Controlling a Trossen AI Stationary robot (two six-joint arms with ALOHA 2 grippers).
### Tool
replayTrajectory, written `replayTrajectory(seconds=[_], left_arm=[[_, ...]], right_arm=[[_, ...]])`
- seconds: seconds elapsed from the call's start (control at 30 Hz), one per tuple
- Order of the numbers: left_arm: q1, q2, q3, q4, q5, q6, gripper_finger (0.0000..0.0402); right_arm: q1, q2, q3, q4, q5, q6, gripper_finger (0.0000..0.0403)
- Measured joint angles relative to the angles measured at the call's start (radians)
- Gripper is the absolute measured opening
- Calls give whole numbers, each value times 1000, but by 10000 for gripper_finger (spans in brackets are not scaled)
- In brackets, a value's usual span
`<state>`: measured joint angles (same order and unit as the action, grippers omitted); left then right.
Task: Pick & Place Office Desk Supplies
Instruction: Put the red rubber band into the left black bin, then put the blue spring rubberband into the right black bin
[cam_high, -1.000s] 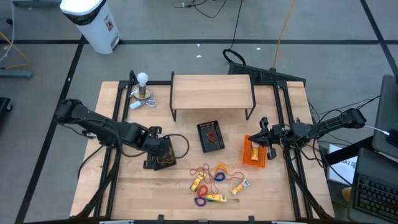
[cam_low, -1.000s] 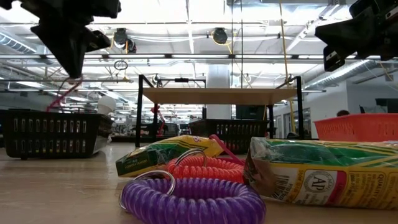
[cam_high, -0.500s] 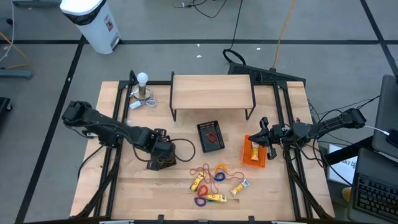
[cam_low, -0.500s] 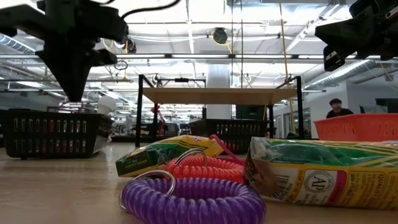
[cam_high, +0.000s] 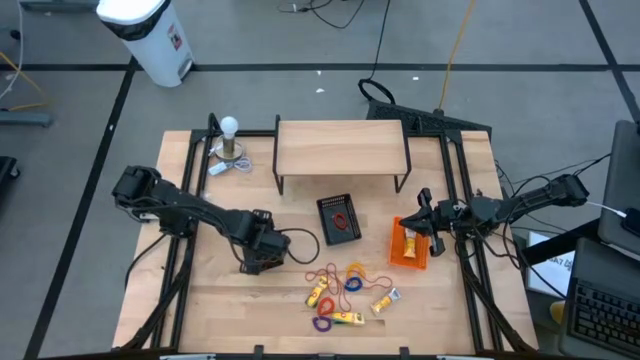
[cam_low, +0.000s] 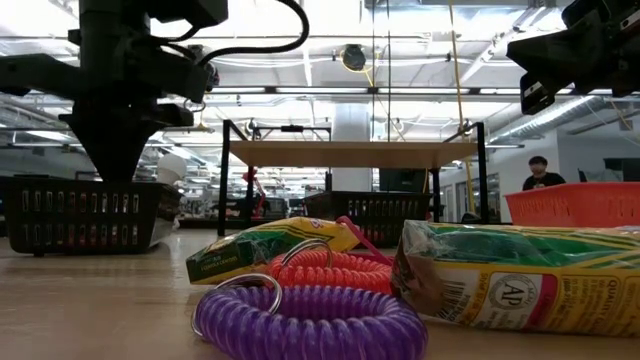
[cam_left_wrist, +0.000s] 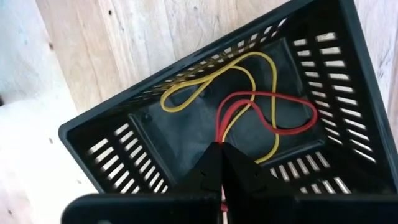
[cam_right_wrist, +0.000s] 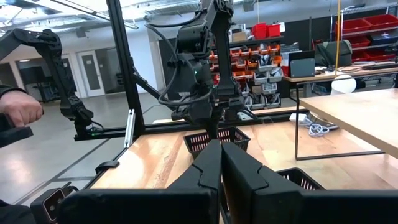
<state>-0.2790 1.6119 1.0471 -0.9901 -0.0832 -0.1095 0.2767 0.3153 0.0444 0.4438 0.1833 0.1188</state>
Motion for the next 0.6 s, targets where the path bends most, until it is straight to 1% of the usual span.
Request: replayTrajectory(seconds=[0.13, 0.27, 0.33, 0.47, 0.6], left_arm=[[0, 0, 0, -1, 0, 0, 10], [0, 0, 0, -1, 0, -13, 36], [0, -1, 0, -1, 7, -27, 55], [0, -7, 6, -8, 59, -43, 106], [0, -10, 48, -79, 74, -17, 155]], right_arm=[[0, 0, 0, 0, 0, 0, 4], [0, 0, 0, 0, 0, 0, 4], [0, 0, 0, 0, 0, 0, 4], [0, 0, 0, 0, 2, -2, 4], [0, 0, 0, 0, 2, 0, 4]])
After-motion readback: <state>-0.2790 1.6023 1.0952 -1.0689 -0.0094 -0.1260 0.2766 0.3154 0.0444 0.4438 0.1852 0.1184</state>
